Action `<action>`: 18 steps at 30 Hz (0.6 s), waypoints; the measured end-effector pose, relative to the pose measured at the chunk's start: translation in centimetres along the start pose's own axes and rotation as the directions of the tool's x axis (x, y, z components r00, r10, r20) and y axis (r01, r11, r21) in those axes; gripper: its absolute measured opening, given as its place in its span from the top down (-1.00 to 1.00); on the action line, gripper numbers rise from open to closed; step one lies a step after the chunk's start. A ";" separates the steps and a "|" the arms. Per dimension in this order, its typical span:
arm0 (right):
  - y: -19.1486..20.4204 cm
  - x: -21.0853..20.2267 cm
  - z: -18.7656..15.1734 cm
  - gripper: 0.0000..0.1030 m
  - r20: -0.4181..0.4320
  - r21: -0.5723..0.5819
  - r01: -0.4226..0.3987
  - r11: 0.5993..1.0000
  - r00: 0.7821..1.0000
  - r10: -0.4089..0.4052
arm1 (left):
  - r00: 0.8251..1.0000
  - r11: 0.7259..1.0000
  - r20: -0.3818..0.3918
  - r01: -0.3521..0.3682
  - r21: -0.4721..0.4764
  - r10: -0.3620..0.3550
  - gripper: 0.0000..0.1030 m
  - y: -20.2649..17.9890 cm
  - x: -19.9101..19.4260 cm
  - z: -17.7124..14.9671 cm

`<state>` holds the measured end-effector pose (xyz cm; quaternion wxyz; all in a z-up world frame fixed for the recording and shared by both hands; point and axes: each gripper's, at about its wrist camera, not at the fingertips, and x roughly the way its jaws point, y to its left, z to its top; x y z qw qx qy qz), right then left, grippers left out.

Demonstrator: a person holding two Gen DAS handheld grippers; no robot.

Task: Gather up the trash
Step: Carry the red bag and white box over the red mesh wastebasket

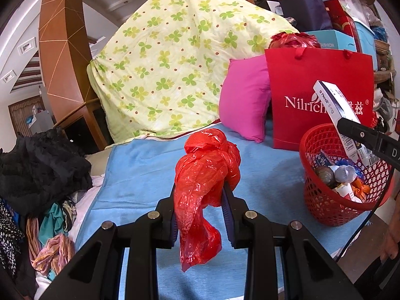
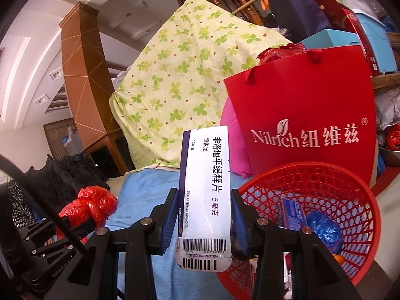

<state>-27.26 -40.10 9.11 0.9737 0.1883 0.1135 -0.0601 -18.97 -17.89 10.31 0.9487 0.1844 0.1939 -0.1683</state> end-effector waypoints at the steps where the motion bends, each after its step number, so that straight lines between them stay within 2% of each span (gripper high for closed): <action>1: -0.2 -0.1 0.1 0.16 0.003 0.003 0.001 1.000 1.000 -0.001 | 1.000 1.000 0.000 0.003 0.003 -0.003 0.38 -0.2 0.0 0.0; 18: -2.1 -1.5 0.5 0.16 0.034 0.039 0.013 0.999 0.999 -0.015 | 0.999 0.997 0.015 0.039 0.066 -0.040 0.38 -3.9 -0.2 1.4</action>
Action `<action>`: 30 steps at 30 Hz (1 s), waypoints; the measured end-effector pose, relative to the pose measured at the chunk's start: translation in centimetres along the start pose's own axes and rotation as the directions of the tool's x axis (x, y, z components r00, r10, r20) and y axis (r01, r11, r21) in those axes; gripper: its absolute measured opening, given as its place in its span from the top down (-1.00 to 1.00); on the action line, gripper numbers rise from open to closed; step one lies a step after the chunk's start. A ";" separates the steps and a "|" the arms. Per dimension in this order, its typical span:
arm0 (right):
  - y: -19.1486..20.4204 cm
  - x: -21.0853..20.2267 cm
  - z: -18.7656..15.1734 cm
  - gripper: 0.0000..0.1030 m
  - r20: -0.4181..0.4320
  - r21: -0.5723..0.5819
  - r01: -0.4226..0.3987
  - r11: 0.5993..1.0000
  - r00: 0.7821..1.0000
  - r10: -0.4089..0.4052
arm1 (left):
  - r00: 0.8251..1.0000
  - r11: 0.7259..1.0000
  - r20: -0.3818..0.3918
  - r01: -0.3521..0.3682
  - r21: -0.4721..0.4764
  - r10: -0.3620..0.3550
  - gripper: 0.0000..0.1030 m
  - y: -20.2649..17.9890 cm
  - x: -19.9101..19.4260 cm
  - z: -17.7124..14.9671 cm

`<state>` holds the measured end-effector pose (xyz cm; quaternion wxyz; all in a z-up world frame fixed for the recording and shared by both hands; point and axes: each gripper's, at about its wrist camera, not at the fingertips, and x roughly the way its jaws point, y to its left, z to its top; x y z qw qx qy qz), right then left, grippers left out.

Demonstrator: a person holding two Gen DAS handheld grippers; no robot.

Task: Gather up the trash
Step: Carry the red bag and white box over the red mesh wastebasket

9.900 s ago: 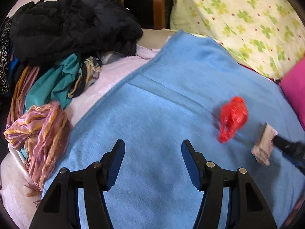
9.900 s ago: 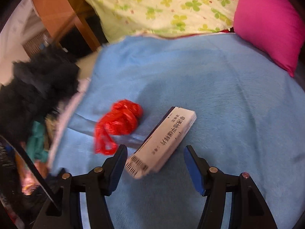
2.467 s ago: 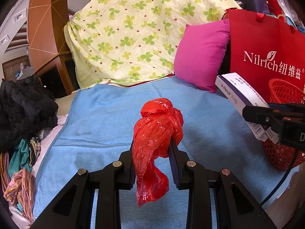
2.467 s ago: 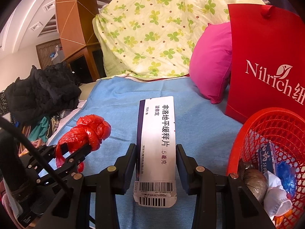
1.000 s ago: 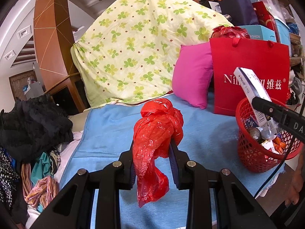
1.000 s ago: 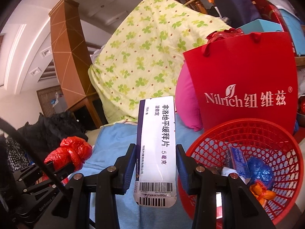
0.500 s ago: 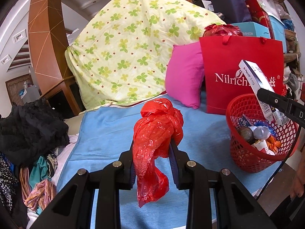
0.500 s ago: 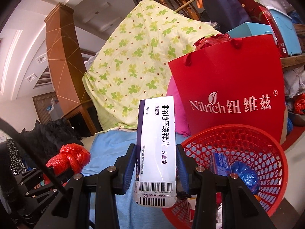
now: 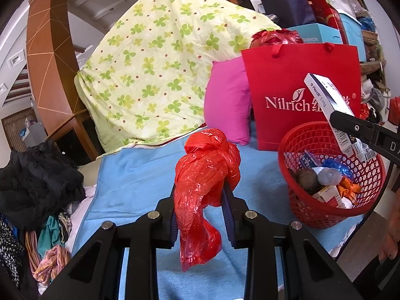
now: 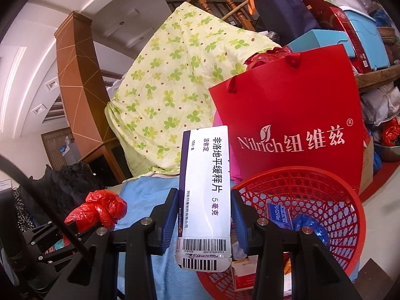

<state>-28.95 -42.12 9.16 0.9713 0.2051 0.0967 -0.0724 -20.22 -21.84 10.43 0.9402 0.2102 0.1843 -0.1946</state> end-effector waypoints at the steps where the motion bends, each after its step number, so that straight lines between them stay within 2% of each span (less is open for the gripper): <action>1: -0.2 -0.1 0.0 0.16 0.002 0.006 0.001 1.000 1.000 -0.001 | 1.000 1.000 0.001 0.003 0.003 -0.003 0.38 -0.1 0.0 0.1; 21: -2.3 -1.3 0.6 0.16 0.027 0.067 0.013 0.998 1.000 -0.015 | 0.998 0.997 0.018 0.059 0.051 -0.060 0.38 -3.8 0.0 1.7; 27: -4.0 -1.3 0.4 0.16 0.001 0.147 0.000 0.989 1.000 0.000 | 0.993 0.991 0.018 0.119 0.057 -0.121 0.38 -5.1 0.4 2.0; 30: -5.4 -1.1 0.3 0.16 -0.015 0.222 -0.014 0.975 1.000 0.018 | 0.983 0.982 0.010 0.181 0.049 -0.181 0.38 -5.9 1.1 2.5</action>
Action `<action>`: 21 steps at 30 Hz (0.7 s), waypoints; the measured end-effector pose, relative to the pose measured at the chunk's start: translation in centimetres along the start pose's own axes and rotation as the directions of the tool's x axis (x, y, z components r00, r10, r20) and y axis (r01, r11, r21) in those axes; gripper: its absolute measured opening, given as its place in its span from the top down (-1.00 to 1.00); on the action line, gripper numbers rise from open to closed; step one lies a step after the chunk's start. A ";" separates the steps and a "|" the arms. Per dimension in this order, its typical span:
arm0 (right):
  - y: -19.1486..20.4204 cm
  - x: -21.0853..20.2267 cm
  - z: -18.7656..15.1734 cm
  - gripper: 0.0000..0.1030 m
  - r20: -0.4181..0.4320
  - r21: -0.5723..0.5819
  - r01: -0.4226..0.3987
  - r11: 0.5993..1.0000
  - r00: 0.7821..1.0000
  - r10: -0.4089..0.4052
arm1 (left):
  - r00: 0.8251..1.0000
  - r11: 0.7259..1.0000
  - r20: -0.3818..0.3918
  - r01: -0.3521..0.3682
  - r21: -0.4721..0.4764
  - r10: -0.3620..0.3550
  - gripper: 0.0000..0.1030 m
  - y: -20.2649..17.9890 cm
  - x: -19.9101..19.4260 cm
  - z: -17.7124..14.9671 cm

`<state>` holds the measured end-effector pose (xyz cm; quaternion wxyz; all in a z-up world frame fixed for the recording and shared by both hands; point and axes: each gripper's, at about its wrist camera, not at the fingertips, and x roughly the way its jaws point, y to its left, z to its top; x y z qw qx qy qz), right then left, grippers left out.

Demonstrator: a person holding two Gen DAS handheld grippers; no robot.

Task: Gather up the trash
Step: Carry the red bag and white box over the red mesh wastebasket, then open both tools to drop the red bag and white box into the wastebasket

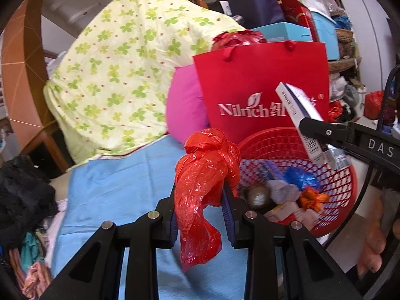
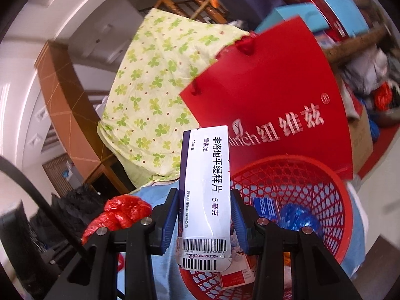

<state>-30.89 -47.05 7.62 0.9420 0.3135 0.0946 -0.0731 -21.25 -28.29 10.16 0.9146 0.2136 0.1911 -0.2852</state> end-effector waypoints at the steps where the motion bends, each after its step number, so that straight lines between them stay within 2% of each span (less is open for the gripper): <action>1: -0.5 0.0 0.1 0.16 -0.004 0.028 -0.006 1.000 1.000 0.007 | 1.000 1.000 -0.001 0.020 -0.002 -0.020 0.38 -0.1 0.3 0.2; 8: -3.5 0.4 0.7 0.11 -0.015 0.166 -0.003 0.986 1.000 0.005 | 0.984 0.983 -0.014 0.178 -0.040 -0.179 0.35 -1.2 3.4 2.2; 10: -4.4 0.8 0.7 0.04 -0.030 0.209 0.016 0.978 1.000 -0.010 | 0.970 0.970 -0.013 0.240 -0.046 -0.241 0.31 -1.7 4.7 2.9; 11: -4.7 1.0 0.7 -0.07 -0.035 0.225 0.024 0.974 0.999 -0.017 | 0.964 0.963 -0.017 0.266 -0.050 -0.267 0.14 -2.1 5.2 3.1; 12: -5.1 1.0 0.8 -0.16 -0.036 0.246 0.033 0.969 0.999 -0.025 | 0.958 0.957 -0.021 0.284 -0.054 -0.286 -0.19 -2.3 5.6 3.3; 13: -5.5 1.0 0.9 -0.32 -0.031 0.266 0.042 0.963 0.999 -0.035 | 0.950 0.949 -0.024 0.310 -0.060 -0.312 -0.35 -2.6 6.0 3.4; 14: -5.8 1.0 1.0 -0.37 -0.024 0.282 0.045 0.958 0.999 -0.040 | 0.948 0.947 -0.032 0.315 -0.059 -0.317 -0.47 -2.7 6.2 3.3; 18: -6.7 0.7 1.0 -0.37 -0.013 0.312 0.046 0.949 0.999 -0.044 | 0.952 0.952 -0.052 0.298 -0.065 -0.301 -0.47 -2.6 5.8 2.6; 21: -6.0 0.3 1.1 -0.37 0.002 0.269 0.053 0.962 0.998 -0.056 | 0.960 0.961 -0.072 0.267 -0.072 -0.272 -0.47 -1.6 4.5 1.7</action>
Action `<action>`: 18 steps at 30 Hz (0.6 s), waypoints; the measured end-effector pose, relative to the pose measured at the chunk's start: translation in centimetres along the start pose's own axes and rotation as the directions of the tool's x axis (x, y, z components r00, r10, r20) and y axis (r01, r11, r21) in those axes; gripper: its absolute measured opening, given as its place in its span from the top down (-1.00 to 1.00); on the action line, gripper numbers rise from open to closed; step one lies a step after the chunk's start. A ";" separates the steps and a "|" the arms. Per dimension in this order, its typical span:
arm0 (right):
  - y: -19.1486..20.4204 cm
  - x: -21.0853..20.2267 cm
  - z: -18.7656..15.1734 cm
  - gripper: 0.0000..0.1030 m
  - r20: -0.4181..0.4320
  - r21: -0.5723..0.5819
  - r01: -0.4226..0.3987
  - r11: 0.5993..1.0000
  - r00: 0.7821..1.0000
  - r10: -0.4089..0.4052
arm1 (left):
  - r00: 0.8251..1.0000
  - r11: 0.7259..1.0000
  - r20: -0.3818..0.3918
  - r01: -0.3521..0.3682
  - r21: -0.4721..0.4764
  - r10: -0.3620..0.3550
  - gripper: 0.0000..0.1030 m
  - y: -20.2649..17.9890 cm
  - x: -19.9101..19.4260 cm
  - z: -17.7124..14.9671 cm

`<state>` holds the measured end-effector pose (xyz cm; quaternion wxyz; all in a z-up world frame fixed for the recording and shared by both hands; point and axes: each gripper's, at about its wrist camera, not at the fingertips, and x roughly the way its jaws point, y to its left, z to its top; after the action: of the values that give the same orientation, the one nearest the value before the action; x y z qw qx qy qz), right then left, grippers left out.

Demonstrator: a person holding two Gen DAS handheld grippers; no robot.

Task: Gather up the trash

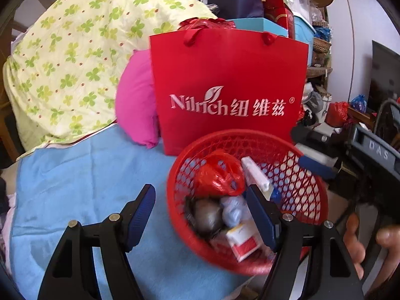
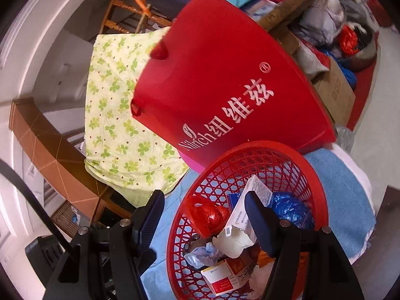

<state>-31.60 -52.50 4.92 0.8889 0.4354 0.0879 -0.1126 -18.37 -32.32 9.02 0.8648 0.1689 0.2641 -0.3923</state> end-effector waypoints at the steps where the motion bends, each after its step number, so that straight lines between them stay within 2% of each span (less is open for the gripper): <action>1: 0.5 -0.2 -0.2 -0.37 0.010 -0.022 0.007 1.000 1.000 -0.007 | 1.000 1.000 -0.004 -0.011 -0.009 0.011 -0.47 0.5 -0.6 -0.2; 4: 3.1 -1.5 -1.2 -0.37 0.066 -0.165 0.048 0.985 0.997 -0.038 | 0.999 0.999 -0.022 -0.035 -0.041 0.035 -0.48 1.5 -2.4 -0.8; 8: 6.8 -4.0 -3.5 -0.37 0.114 -0.355 0.115 0.928 0.990 -0.079 | 0.996 0.995 -0.010 -0.085 -0.060 0.084 -0.50 2.8 -5.8 -1.4; 11: 8.7 -5.9 -5.1 -0.37 0.107 -0.413 0.124 0.902 0.990 -0.087 | 0.991 0.989 0.010 -0.135 -0.060 0.136 -0.54 3.5 -8.0 -1.8; 16: 11.9 -8.5 -6.5 -0.37 0.093 -0.500 0.197 0.843 0.980 -0.174 | 0.981 0.980 0.051 -0.185 -0.068 0.189 -0.55 4.4 -11.6 -1.9; 18: 13.1 -9.9 -6.8 -0.37 0.084 -0.525 0.201 0.827 0.979 -0.184 | 0.975 0.976 0.070 -0.205 -0.068 0.209 -0.56 4.5 -13.0 -2.0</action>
<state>-37.85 -38.10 13.19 0.9597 0.1601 0.1456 -0.1792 -22.74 -20.87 15.45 0.9151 0.1541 0.2233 -0.2982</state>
